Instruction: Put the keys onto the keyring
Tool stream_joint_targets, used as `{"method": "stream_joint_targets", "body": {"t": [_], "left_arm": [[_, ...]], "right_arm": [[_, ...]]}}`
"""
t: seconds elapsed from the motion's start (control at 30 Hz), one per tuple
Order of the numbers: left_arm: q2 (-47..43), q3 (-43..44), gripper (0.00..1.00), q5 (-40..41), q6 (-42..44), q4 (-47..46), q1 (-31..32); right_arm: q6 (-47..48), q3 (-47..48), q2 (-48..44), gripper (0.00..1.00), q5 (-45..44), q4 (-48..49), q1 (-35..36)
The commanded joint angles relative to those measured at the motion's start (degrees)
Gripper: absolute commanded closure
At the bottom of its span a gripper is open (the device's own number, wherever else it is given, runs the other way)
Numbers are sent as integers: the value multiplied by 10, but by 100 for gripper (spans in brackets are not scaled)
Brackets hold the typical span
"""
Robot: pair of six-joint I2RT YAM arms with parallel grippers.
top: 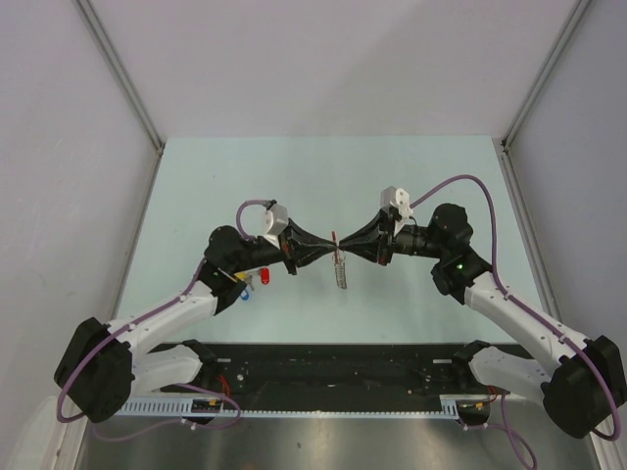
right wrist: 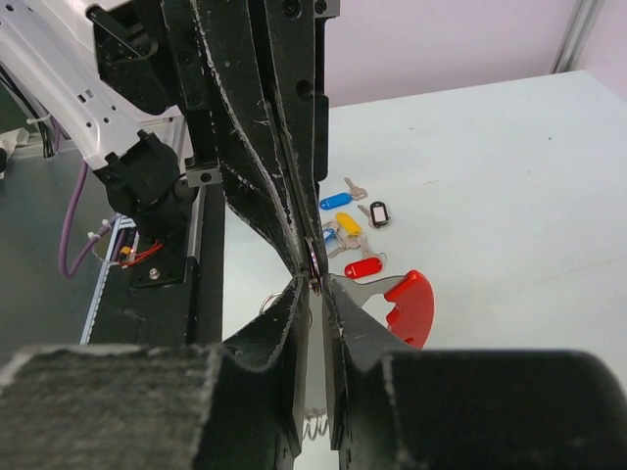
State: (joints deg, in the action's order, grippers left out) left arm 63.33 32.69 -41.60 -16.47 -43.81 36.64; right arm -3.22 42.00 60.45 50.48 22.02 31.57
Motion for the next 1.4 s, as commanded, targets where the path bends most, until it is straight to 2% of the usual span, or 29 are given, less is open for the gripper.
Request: {"method": "stream_joint_targets", "body": {"t": [0.0,0.1,0.23,0.37,0.47,0.53,0.57,0.63,0.67,0.73,0.8,0.83,0.93,0.97,1.03,1.23,1.37], "left_arm": [[-11,4,100,2,9,-19,7],[-10,4,100,3,12,-17,8],[-7,4,100,3,14,-15,10],[-15,3,99,7,16,-9,10],[-37,11,71,30,49,56,10],[-56,18,60,71,67,106,10],[-68,20,50,92,80,154,10],[-103,24,39,129,89,207,10],[-114,27,31,170,89,256,10],[-143,33,25,221,81,306,10],[-156,46,23,253,82,387,10],[-166,48,23,256,85,415,10],[-175,62,21,289,82,512,10],[-176,63,16,296,80,528,10],[-179,62,15,330,70,575,10],[-175,41,11,414,23,633,9],[-134,41,10,456,-8,654,9]], "right_arm": [[-5,0,3,87,9,29,4],[-4,1,5,90,12,29,6],[-5,1,6,100,14,31,7],[0,1,6,100,11,17,9],[28,1,-5,100,-15,-13,18],[69,2,-15,100,-30,-57,24],[76,2,-25,100,-30,-75,24],[106,10,-32,100,-30,-135,21],[118,12,-37,100,-28,-152,20],[138,18,-38,100,-21,-186,20],[152,26,-36,100,0,-211,20],[180,44,-31,100,8,-261,17],[221,65,-23,100,17,-330,17],[239,67,-23,100,19,-337,15],[248,68,-21,100,23,-345,14],[285,84,-7,100,-14,-387,7],[299,88,-3,100,-20,-406,6]]}}
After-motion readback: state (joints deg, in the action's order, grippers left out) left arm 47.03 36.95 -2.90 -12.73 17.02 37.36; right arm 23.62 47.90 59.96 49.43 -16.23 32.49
